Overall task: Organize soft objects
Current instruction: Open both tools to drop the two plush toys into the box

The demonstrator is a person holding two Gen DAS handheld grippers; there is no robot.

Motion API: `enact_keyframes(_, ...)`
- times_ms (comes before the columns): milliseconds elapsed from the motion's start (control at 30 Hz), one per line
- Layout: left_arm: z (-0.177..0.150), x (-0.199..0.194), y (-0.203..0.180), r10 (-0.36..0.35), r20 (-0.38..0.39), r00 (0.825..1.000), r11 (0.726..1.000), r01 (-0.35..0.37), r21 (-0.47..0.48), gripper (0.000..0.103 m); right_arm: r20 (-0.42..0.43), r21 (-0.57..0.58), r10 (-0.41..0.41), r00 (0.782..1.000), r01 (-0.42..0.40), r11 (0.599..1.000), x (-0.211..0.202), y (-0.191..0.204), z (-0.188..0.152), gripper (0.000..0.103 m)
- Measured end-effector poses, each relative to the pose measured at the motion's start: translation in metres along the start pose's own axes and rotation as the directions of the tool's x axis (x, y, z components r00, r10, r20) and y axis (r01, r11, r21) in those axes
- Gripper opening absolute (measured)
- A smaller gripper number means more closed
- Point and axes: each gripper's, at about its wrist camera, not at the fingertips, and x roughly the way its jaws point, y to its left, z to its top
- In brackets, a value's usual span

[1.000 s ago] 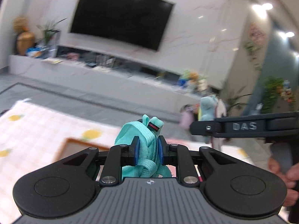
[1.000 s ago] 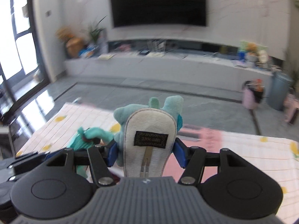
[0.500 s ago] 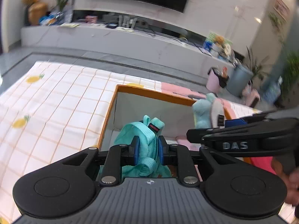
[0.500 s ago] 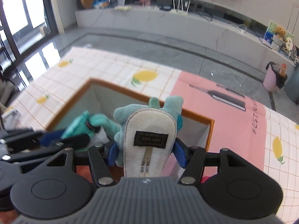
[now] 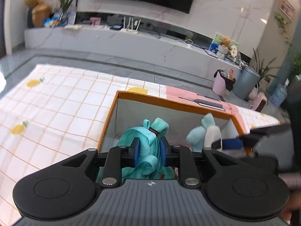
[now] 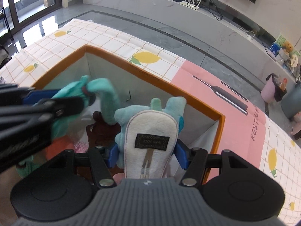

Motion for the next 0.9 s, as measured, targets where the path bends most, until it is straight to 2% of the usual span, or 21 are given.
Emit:
enact_keyframes(33,0.001,0.002,0.003,-0.04,0.001,0.999,0.999,0.04,-0.023,0.025,0.001,-0.009,-0.003,1.0,0.003,1.0,-0.001,0.002,0.0,0.06)
enact_keyframes(67,0.002,0.003,0.007,-0.119,0.012,0.993,0.991,0.119,-0.061,0.025,0.004,-0.02,-0.006,1.0,0.006,1.0,-0.002,0.003,-0.001,0.06)
enact_keyframes(100,0.002,0.004,0.014,-0.212,0.021,0.977,0.97,0.213,-0.113,0.025,0.006,-0.034,-0.007,1.0,0.007,0.999,-0.003,0.004,-0.001,0.06)
enact_keyframes(133,0.004,0.004,0.02,-0.278,0.029,0.96,0.946,0.279,-0.163,0.024,0.012,-0.044,-0.016,1.0,0.016,0.999,-0.005,0.005,-0.002,0.06)
enact_keyframes(167,0.005,0.003,0.024,-0.288,0.041,0.957,0.938,0.29,-0.191,0.024,0.017,-0.052,-0.028,0.999,0.029,0.998,-0.007,0.005,-0.002,0.06)
enact_keyframes(233,0.006,-0.003,0.021,-0.204,0.073,0.976,0.969,0.213,-0.127,0.024,0.022,-0.067,-0.037,0.999,0.038,0.997,-0.01,0.004,-0.003,0.06)
enact_keyframes(300,0.002,-0.006,0.012,-0.066,0.104,0.992,0.997,0.069,-0.022,0.026,0.02,-0.062,-0.036,0.999,0.037,0.997,-0.011,0.002,-0.003,0.06)
enact_keyframes(367,-0.004,-0.01,0.005,0.05,0.134,0.99,0.998,-0.055,0.03,0.04,0.019,-0.058,-0.038,0.999,0.039,0.998,-0.012,0.0,-0.003,0.06)
enact_keyframes(400,-0.005,-0.013,0.003,0.083,0.148,0.985,0.995,-0.09,0.043,0.066,0.02,-0.058,-0.036,0.999,0.037,0.998,-0.013,0.0,-0.003,0.06)
enact_keyframes(433,-0.007,-0.017,0.0,0.093,0.17,0.981,0.994,-0.102,0.045,0.078,0.02,-0.058,-0.034,0.999,0.035,0.998,-0.013,0.0,-0.004,0.06)
enact_keyframes(467,-0.008,-0.023,0.0,0.064,0.198,0.978,0.996,-0.076,0.051,0.08,0.02,-0.057,-0.034,0.999,0.035,0.998,-0.013,0.001,-0.005,0.06)
enact_keyframes(533,-0.011,-0.036,-0.004,0.078,0.268,0.96,0.995,-0.091,0.036,0.089,0.029,-0.06,-0.036,0.999,0.038,0.997,-0.014,0.002,-0.006,0.06)
enact_keyframes(600,-0.012,-0.046,-0.011,0.121,0.31,0.943,0.99,-0.137,0.028,0.09,0.049,-0.06,-0.046,0.998,0.049,0.997,-0.015,0.002,-0.008,0.06)
enact_keyframes(633,-0.011,-0.047,-0.013,0.133,0.314,0.94,0.988,-0.149,0.029,0.09,0.048,-0.057,-0.042,0.998,0.045,0.997,-0.015,0.003,-0.008,0.06)
enact_keyframes(767,-0.007,-0.048,-0.014,0.154,0.286,0.946,0.987,-0.162,0.004,0.091,0.043,-0.042,-0.045,0.998,0.047,0.998,-0.016,0.003,-0.008,0.061)
enact_keyframes(900,-0.004,-0.047,-0.009,0.218,0.242,0.946,0.974,-0.226,0.005,0.091,0.037,-0.042,-0.06,0.997,0.062,0.997,-0.013,0.008,-0.005,0.063)
